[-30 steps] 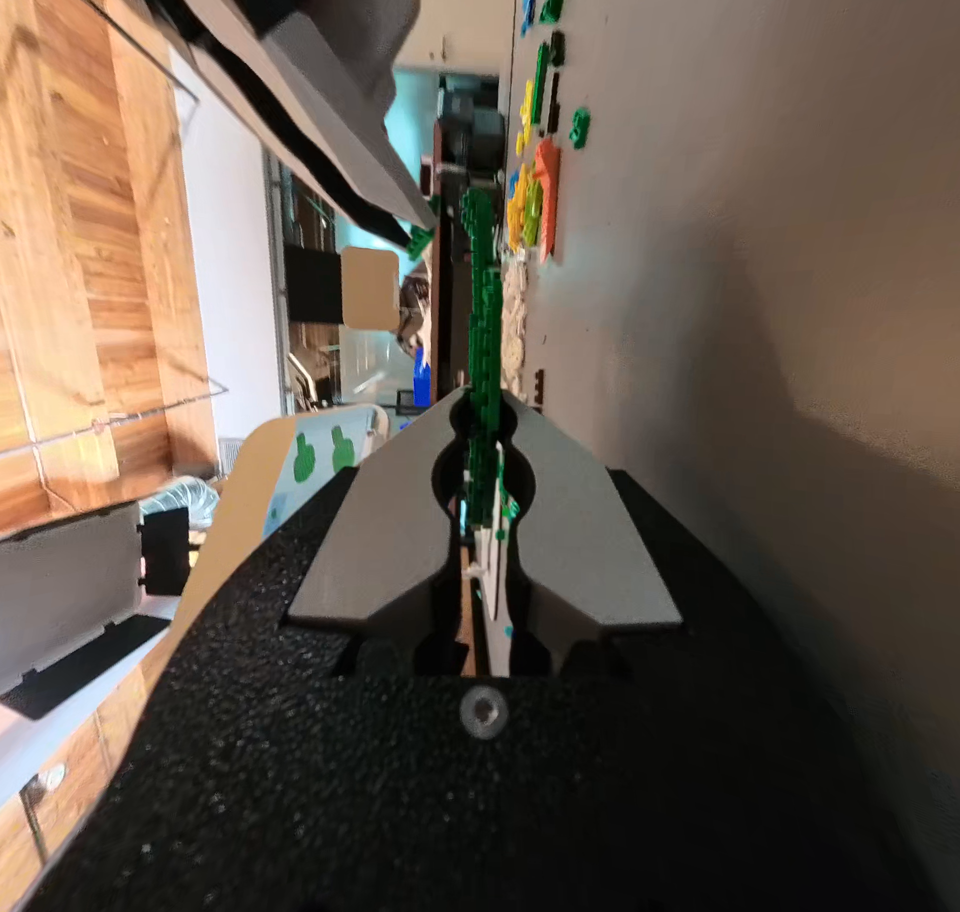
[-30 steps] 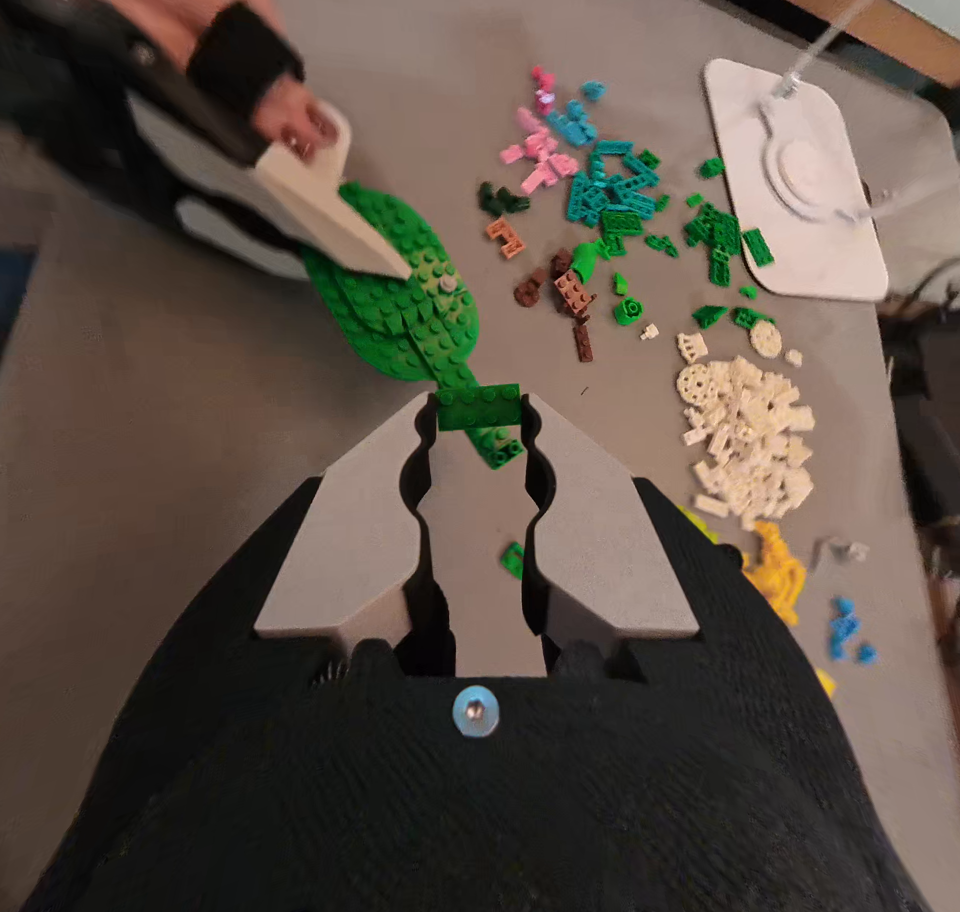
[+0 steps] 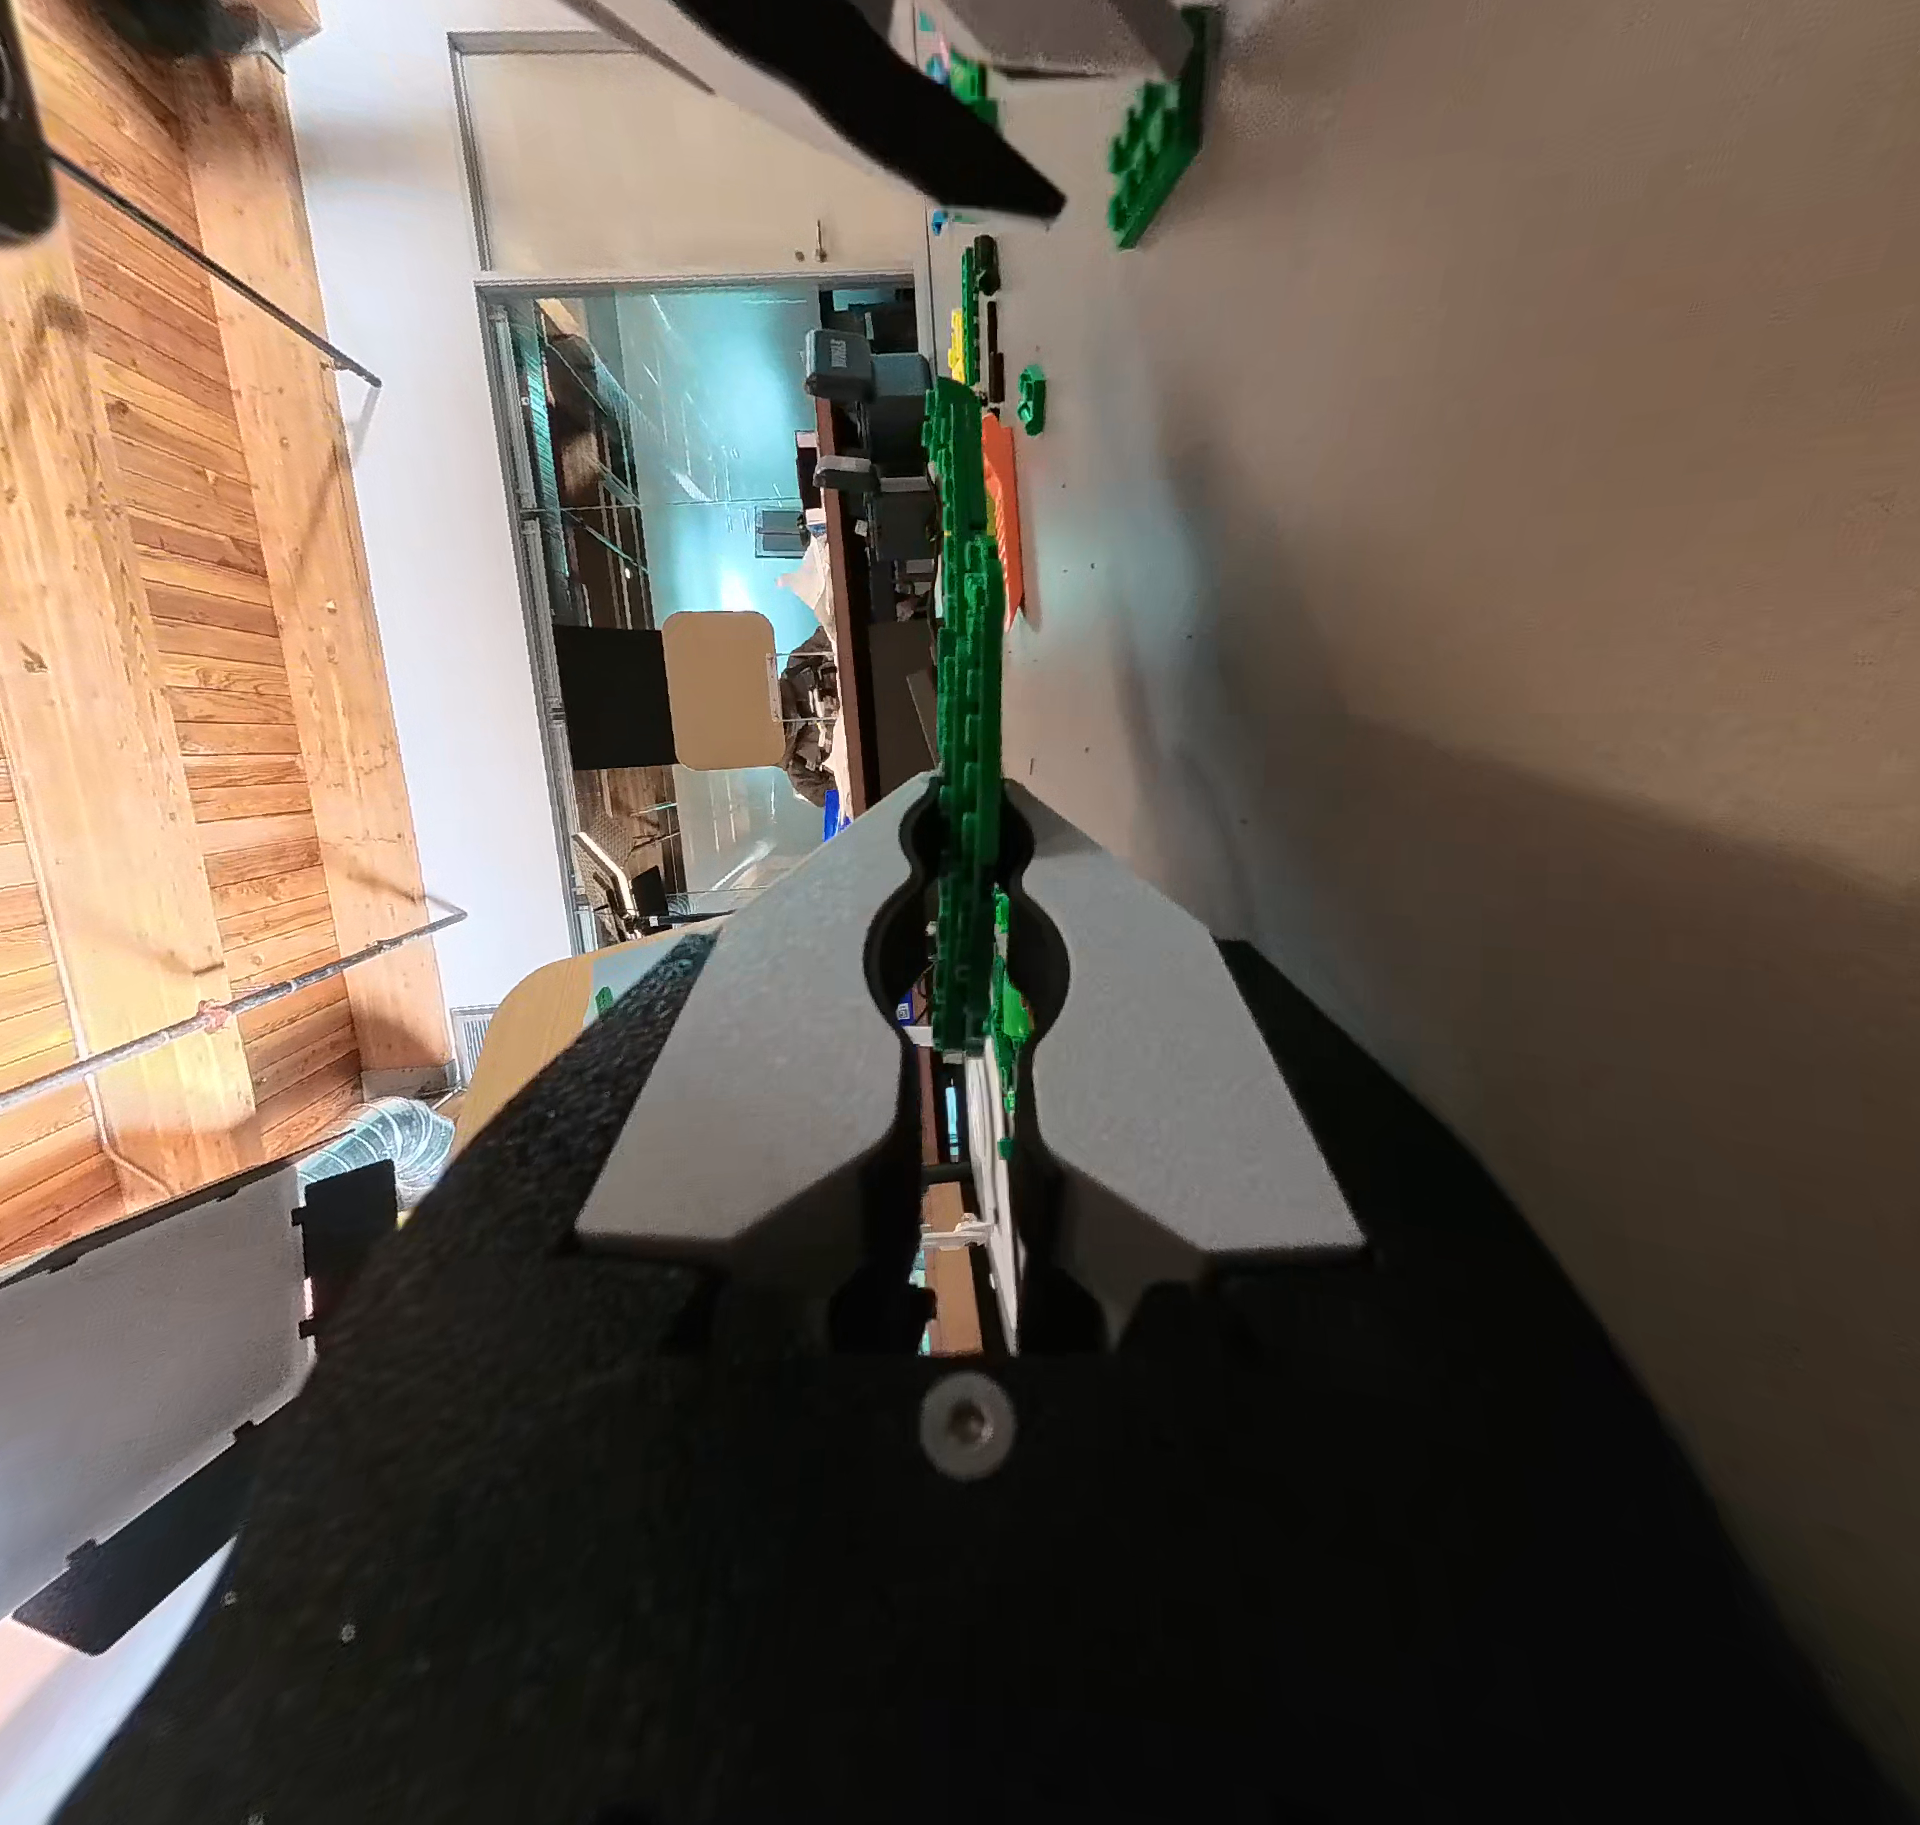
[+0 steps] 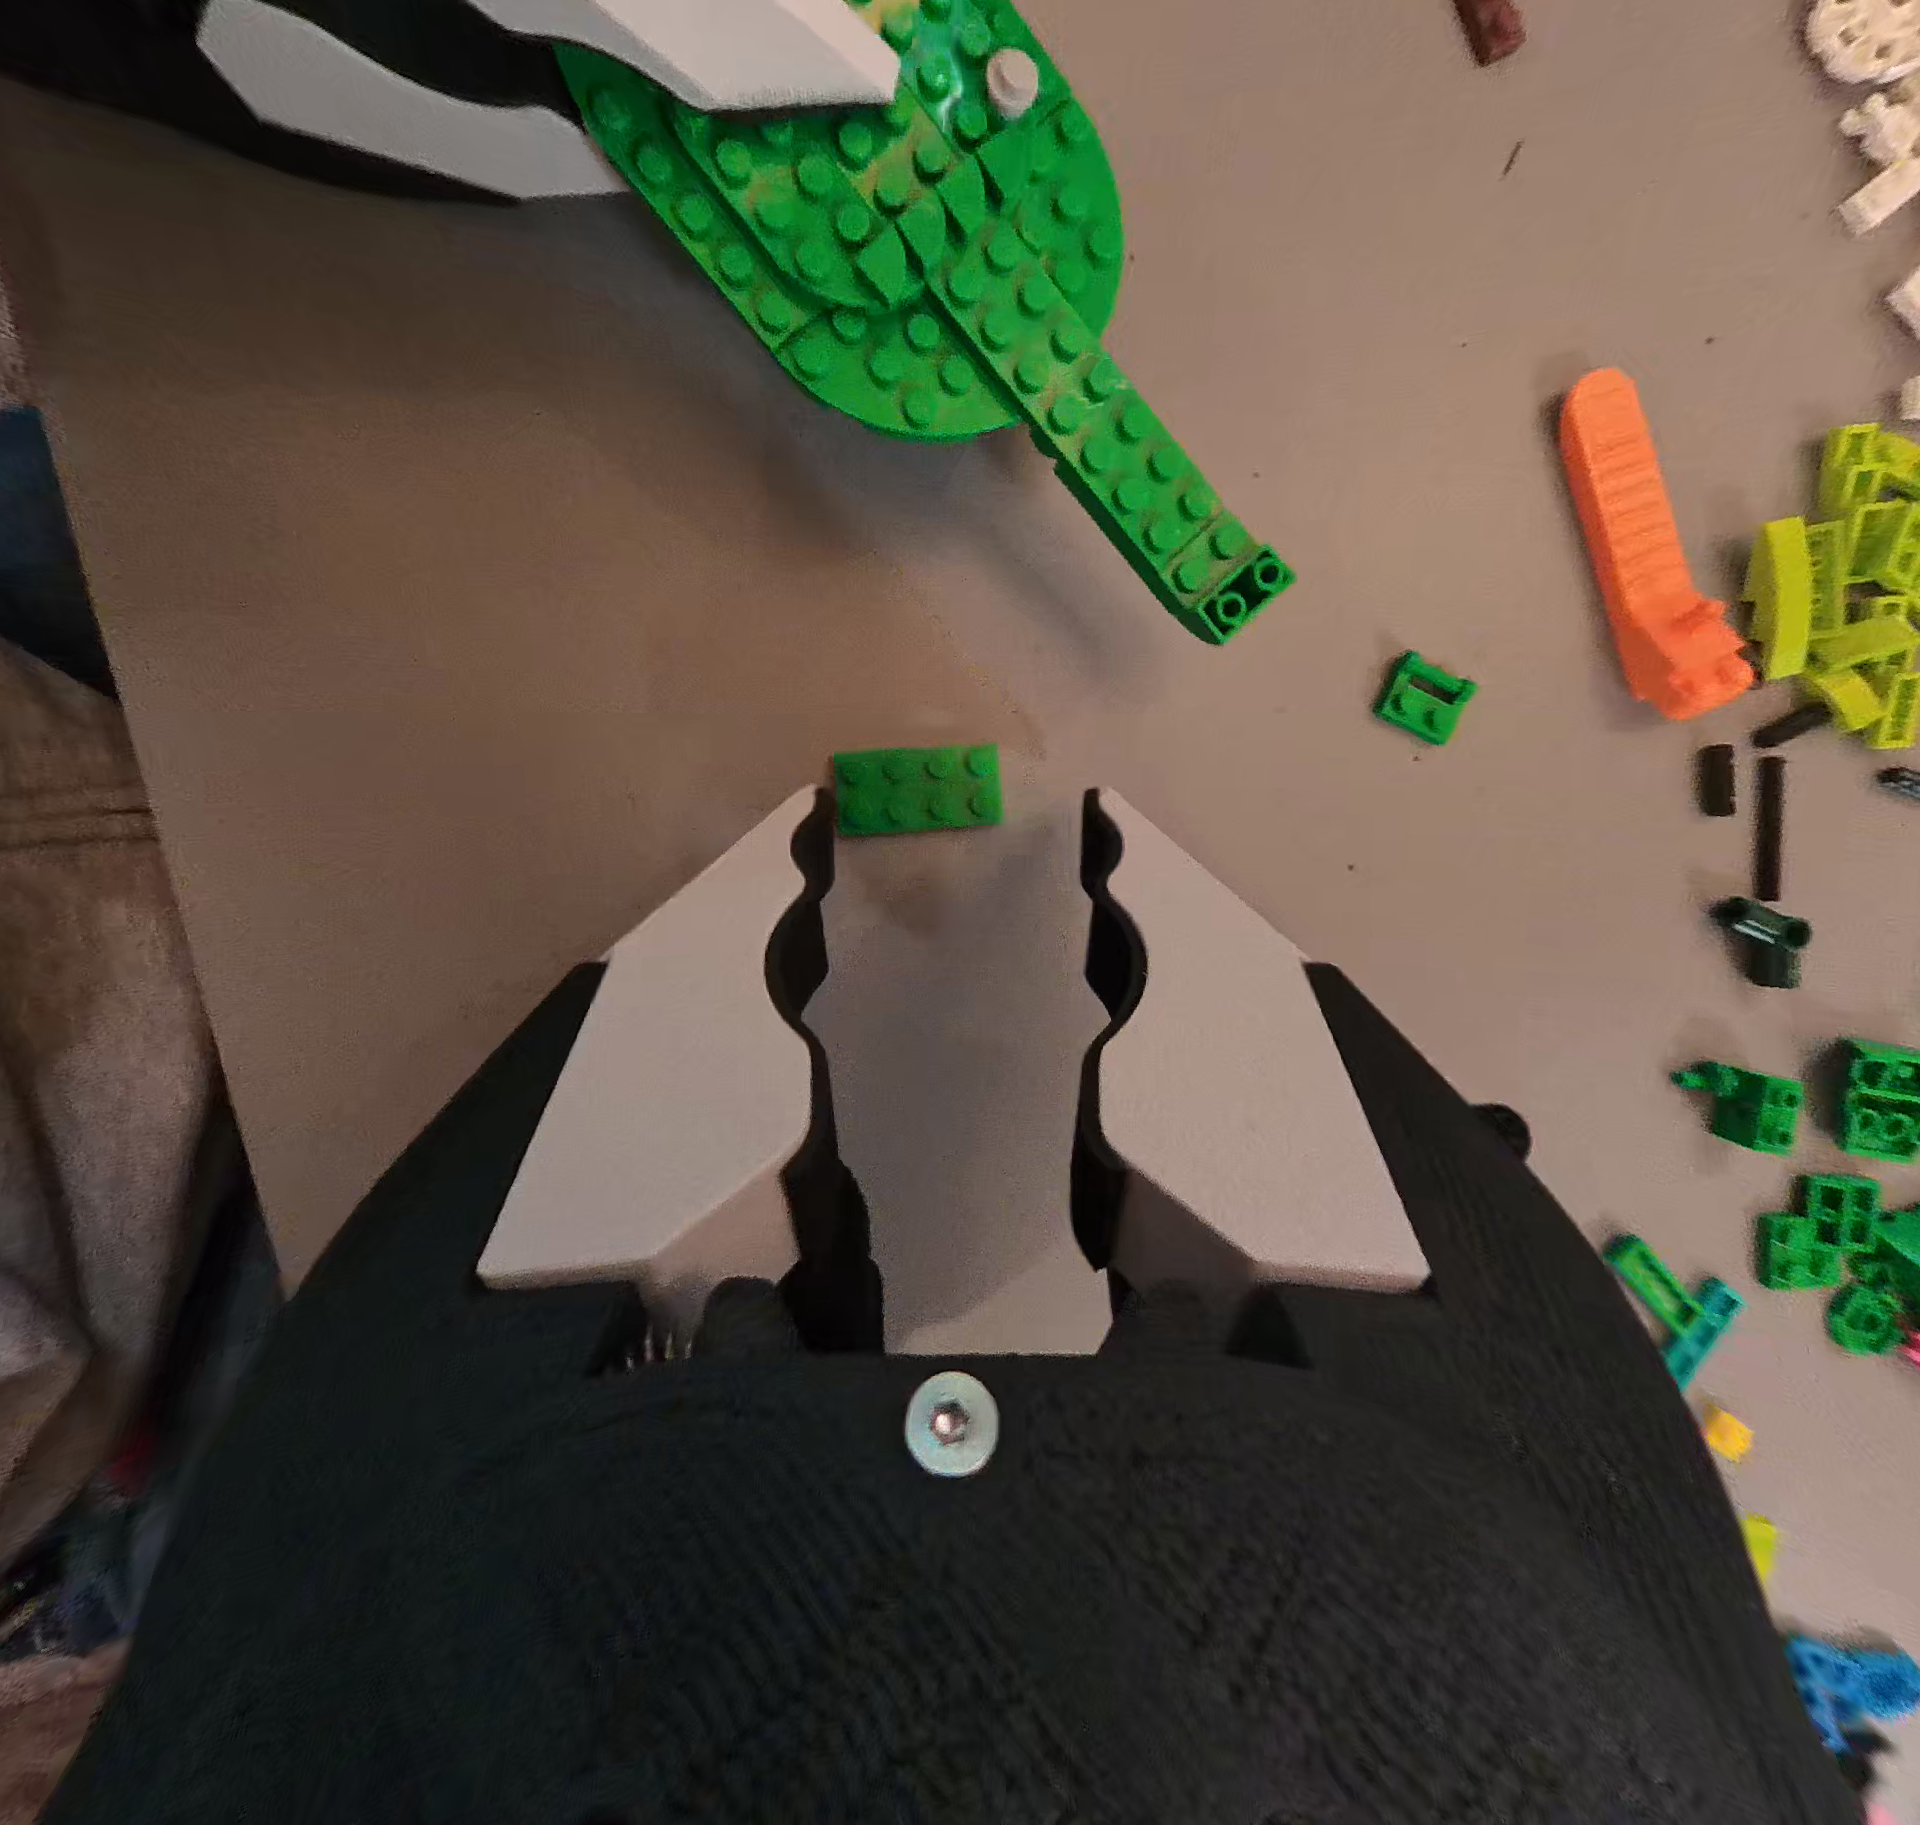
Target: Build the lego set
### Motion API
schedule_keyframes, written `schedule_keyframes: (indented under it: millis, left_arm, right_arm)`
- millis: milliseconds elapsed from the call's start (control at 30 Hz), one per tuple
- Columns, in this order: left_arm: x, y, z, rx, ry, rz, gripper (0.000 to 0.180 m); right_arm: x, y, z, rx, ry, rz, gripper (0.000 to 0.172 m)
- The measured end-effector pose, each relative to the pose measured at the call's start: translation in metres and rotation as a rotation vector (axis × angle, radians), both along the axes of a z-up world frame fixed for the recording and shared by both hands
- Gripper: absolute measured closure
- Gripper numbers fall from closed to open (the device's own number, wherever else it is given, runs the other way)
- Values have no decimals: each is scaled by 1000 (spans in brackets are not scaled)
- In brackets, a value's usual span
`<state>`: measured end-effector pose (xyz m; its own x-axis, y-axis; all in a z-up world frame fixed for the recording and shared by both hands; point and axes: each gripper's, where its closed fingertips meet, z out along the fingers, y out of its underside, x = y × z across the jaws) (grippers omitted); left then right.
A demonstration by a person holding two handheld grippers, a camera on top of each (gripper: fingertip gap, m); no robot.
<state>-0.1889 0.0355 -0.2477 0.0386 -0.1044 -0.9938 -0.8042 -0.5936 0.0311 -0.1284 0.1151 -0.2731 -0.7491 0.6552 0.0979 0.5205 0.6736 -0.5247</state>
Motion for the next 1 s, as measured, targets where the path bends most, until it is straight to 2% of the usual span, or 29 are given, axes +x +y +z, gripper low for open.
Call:
schedule_keyframes:
  millis: [100,200,233,333,433,667,733,767,833,1000]
  left_arm:
    - [2,0,1,2,-4,-1,176]
    - [4,1,0,4,-8,-7,176]
    - [4,1,0,5,-10,-8,176]
    - [5,3,0,7,-14,-10,176]
    - [6,4,1,8,-17,-12,175]
    - [6,4,2,6,-18,-12,176]
    - [6,4,2,6,-18,-13,176]
    - [6,4,2,6,-19,-13,176]
    - [6,5,2,6,-21,-15,175]
    - [5,6,2,6,-20,-15,176]
  right_arm:
    - [9,-3,2,-50,-24,107,126]
    - [22,-17,6,-110,-49,291,120]
    - [25,-20,8,-102,-33,367,111]
    - [26,-24,7,-44,-18,541,102]
    - [33,-30,4,-52,-115,653,103]
    - [33,-8,-6,93,-231,618,104]
    - [40,0,-3,109,-267,629,122]
    - [35,0,-2,119,-219,637,130]
    - [30,-3,0,104,-152,644,133]
    - [30,-7,-7,106,-154,595,136]
